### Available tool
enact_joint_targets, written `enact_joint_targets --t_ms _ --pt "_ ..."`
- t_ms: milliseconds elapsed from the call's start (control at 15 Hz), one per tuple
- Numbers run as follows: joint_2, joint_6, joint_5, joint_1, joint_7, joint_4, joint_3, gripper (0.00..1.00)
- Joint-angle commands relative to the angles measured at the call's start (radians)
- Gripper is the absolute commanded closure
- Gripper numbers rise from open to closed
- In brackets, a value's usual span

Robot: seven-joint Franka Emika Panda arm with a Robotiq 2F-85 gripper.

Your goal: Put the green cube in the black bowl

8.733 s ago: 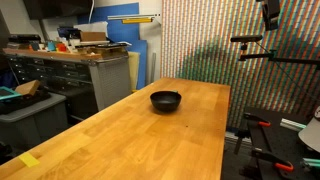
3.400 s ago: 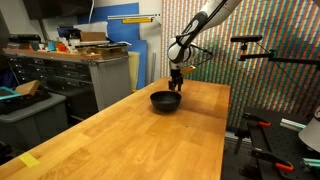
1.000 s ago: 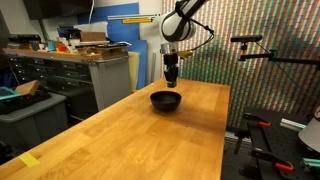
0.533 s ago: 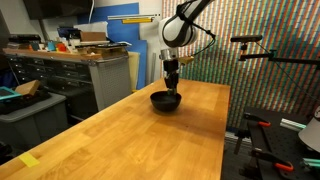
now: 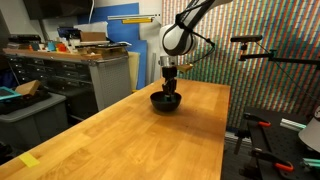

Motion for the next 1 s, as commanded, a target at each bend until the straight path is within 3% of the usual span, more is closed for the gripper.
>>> enact_joint_targets --t_ms 0,200,267,933 --pt "-0.015 0.035 0.022 -0.010 -0.003 -0.016 0.020 0.26" --pt "-0.035 0.035 0.025 -0.011 -0.004 -0.020 0.025 0.03" --pt "-0.045 0.033 0.024 -0.009 -0.002 -0.020 0.026 0.00" --pt "-0.238 -0.172 0.002 0.008 0.008 0.000 0.016 0.00"
